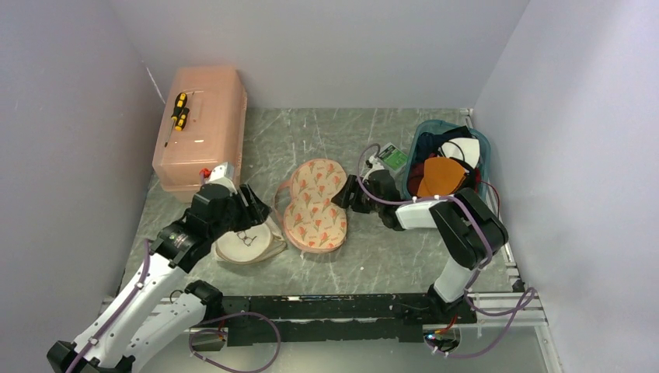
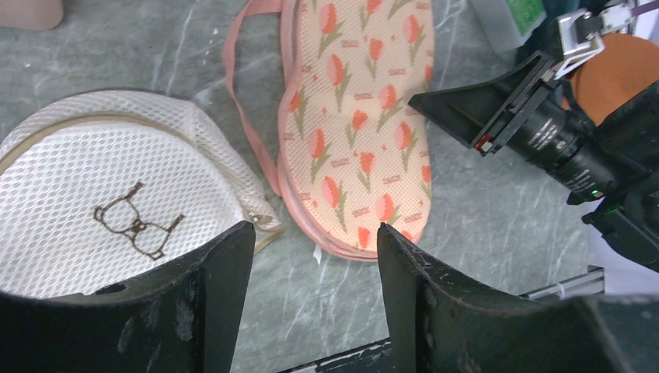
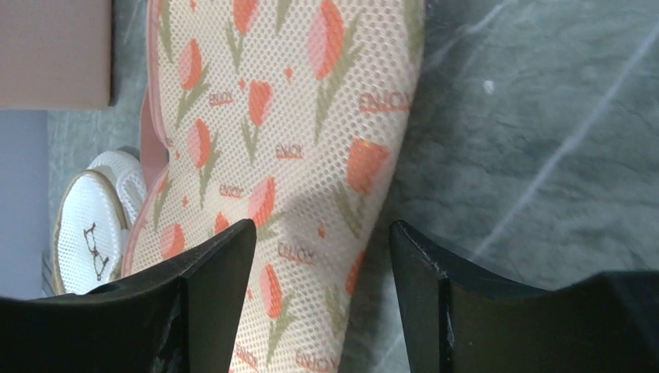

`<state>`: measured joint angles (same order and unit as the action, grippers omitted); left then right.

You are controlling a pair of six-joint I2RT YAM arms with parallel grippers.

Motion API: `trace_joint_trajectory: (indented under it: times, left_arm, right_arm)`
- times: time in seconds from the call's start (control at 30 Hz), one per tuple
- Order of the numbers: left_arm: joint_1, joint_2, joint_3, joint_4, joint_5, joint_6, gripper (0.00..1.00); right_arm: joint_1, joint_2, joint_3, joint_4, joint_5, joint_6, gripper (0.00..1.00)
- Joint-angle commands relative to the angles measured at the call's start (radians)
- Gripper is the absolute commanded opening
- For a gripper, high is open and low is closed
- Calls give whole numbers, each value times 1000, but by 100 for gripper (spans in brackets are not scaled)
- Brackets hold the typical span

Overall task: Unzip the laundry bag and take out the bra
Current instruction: Move the laundry bag to the center of the board.

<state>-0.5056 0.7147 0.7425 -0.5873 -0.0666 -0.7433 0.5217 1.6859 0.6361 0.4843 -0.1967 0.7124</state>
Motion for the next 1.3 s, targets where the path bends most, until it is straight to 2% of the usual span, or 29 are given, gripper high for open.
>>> trace_joint_trajectory:
  times: [0.0, 0.1, 0.33, 0.4, 0.57, 0.8, 0.87, 0.9, 0.97, 1.03, 1.13, 1.27]
  left_arm:
    - [-1, -3, 46, -55, -42, 23, 64]
    - [-2, -9, 45, -68, -49, 21, 64]
    - [-2, -32, 40, -90, -58, 17, 63]
    - [-2, -33, 43, -96, -58, 16, 63]
    - [-2, -40, 40, -105, -59, 9, 62]
    - [-2, -55, 24, -110, -61, 4, 62]
    - [-2, -55, 21, -114, -62, 4, 62]
    - [-2, -55, 21, -118, -63, 4, 62]
    - [-3, -58, 20, -125, -63, 4, 62]
    - [-2, -64, 20, -132, -64, 4, 63]
    - [-2, -76, 15, -127, -63, 3, 63]
    - [-2, -72, 15, -113, -51, -2, 63]
  right_arm:
    - [21, 52, 54, 32, -42, 4, 66]
    - [51, 72, 89, -19, -12, -15, 60]
    - [60, 38, 91, -86, 128, -19, 22]
    - [42, 13, 107, -132, 187, -44, 17]
    - [-22, -8, 179, -227, 306, -99, 14]
    - [-108, 48, 274, -307, 352, -128, 16]
    - [-116, 63, 292, -318, 346, -129, 20]
    - [-119, 62, 292, -318, 337, -127, 27]
    - [-118, 39, 278, -301, 315, -131, 50]
    - [-114, -13, 261, -289, 294, -135, 65]
    - [-102, -96, 275, -327, 284, -155, 76]
    - [-67, -226, 302, -396, 282, -187, 82]
